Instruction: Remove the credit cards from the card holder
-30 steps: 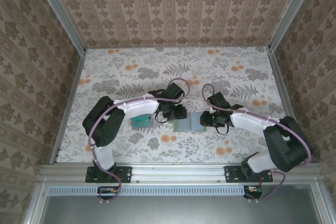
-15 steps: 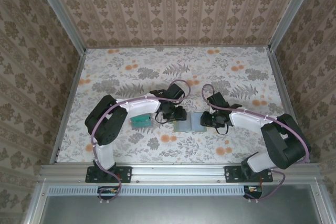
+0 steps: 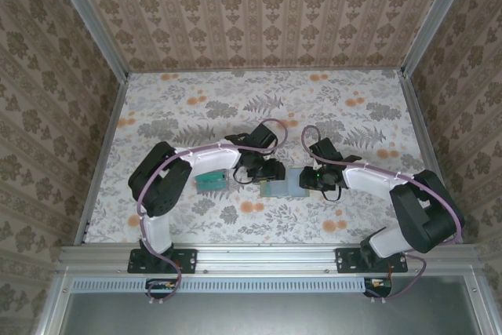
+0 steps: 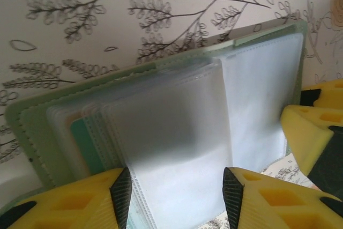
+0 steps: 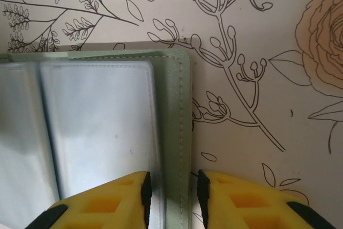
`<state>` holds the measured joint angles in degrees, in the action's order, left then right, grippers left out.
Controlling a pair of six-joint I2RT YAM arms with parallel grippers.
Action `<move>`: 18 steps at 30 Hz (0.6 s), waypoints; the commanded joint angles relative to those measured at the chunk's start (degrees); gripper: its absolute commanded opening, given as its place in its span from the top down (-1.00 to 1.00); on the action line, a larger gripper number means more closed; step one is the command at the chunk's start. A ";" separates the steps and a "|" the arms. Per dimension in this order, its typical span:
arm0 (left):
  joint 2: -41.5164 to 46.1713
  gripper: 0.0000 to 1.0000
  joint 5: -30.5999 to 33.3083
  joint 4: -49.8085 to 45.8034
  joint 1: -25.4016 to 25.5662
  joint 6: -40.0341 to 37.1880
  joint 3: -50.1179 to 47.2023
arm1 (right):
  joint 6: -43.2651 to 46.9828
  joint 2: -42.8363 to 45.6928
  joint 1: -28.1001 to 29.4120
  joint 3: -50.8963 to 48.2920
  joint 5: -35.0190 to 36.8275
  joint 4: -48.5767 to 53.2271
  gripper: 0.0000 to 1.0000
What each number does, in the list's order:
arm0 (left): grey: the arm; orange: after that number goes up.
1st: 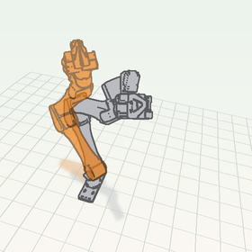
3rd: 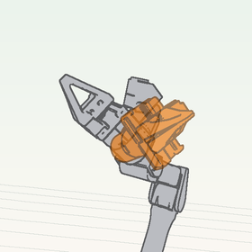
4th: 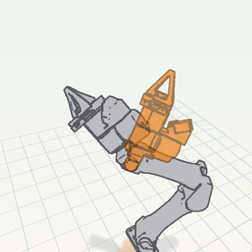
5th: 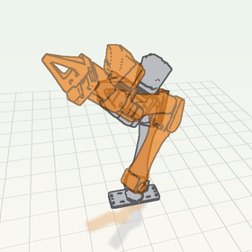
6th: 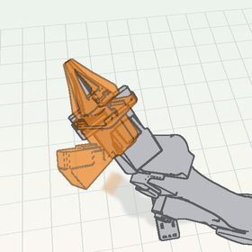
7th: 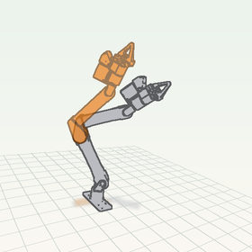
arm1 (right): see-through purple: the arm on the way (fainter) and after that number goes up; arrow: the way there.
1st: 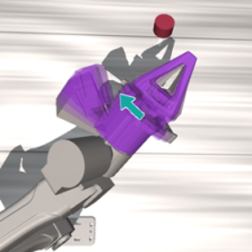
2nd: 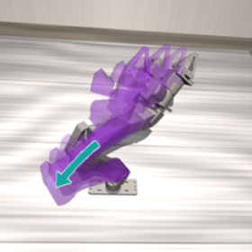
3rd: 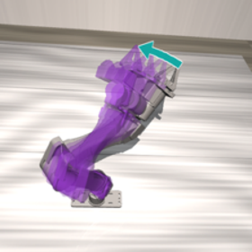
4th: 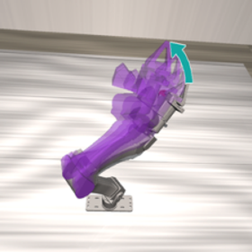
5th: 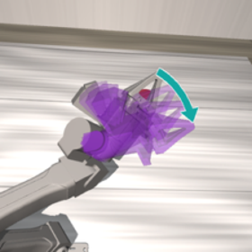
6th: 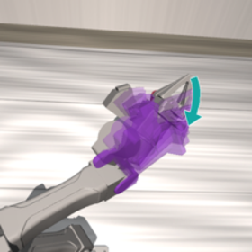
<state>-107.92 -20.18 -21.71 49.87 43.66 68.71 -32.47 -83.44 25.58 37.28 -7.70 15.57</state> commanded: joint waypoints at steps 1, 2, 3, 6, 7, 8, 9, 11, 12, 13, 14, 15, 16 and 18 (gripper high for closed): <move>-1.33 -0.04 -2.33 1.04 0.81 -1.73 1.51 | -0.95 -1.99 0.03 0.17 0.08 0.80 0.32; -1.41 -0.04 -2.38 0.92 0.87 -1.90 1.80 | -0.94 -1.99 -0.01 0.18 0.05 0.80 0.32; -1.35 -0.05 -2.21 0.76 0.90 -1.91 1.93 | -0.93 -1.92 -0.01 0.08 0.06 0.83 0.32; -0.14 -0.05 0.54 -0.85 0.96 -1.78 1.85 | -1.02 -1.75 -0.01 -0.01 0.06 0.83 0.32; 0.62 -0.05 1.85 -1.32 1.01 -1.63 1.55 | -1.07 -1.69 -0.01 -0.11 0.10 0.91 0.32; 1.37 -0.05 2.87 -1.87 0.96 -1.56 1.31 | -1.14 -1.57 -0.01 -0.10 0.14 1.03 0.32; 1.92 -0.05 3.36 -1.93 0.94 -1.56 0.96 | -1.11 -1.49 0.01 -0.20 0.23 1.03 0.32; 2.45 -0.05 3.40 -1.93 0.98 -1.36 0.44 | -1.11 -1.46 -0.01 -0.27 0.23 0.94 0.32; 2.49 -0.05 3.28 -1.93 1.01 -1.30 0.31 | -1.19 -1.52 -0.01 -0.28 0.19 0.87 0.32; 2.38 -0.06 3.14 -2.02 1.05 -1.23 0.20 | -1.20 -1.56 -0.01 -0.28 0.15 0.93 0.32; 2.36 -0.05 3.34 -2.18 0.95 -1.15 0.22 | -1.24 -1.57 -0.01 -0.20 0.15 0.90 0.32; 2.36 -0.05 3.60 -2.40 0.95 -1.05 0.18 | -1.19 -1.62 -0.01 -0.26 0.10 0.88 0.32; 2.36 -0.05 3.79 -2.53 1.04 -1.13 0.15 | -1.19 -1.51 0.00 -0.27 0.14 0.87 0.32; 2.15 -0.05 3.82 -2.81 1.10 -1.36 0.46 | -1.31 -1.39 -0.01 -0.28 0.21 0.94 0.32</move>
<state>-107.50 -17.61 -22.09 50.61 43.27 69.14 -33.06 -83.44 25.58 37.28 -7.70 15.57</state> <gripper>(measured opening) 0.525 0.339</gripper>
